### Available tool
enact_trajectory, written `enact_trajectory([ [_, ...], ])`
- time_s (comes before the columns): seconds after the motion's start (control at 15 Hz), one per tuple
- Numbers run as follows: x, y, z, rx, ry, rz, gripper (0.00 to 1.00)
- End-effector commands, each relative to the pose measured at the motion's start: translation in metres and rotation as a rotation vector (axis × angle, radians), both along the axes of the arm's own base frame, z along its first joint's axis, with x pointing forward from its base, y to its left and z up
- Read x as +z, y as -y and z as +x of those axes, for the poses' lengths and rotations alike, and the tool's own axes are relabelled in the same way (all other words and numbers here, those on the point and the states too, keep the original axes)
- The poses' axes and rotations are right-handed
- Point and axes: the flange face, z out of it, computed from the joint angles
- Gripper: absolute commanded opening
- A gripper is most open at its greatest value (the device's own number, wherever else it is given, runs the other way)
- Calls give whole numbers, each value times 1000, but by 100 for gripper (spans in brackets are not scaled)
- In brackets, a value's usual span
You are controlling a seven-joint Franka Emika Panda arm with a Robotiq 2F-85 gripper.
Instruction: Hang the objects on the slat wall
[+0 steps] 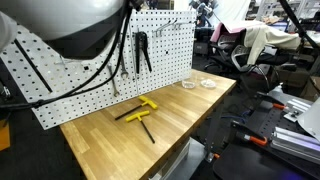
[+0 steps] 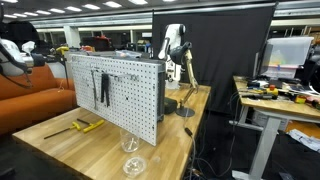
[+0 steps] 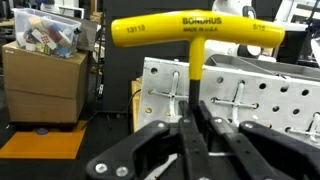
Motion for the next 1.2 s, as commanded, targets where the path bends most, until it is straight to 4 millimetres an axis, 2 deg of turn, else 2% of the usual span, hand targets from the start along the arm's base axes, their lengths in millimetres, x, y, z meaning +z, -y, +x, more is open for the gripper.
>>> enact_trajectory([
  [0.0,1,-5,7,3,22,-23,3],
  [0.47,-11,-6,2,-32,-4,5,3],
  [0.93,-24,11,8,-258,-86,172,3],
  [1.13,-27,14,12,-297,-110,222,3],
])
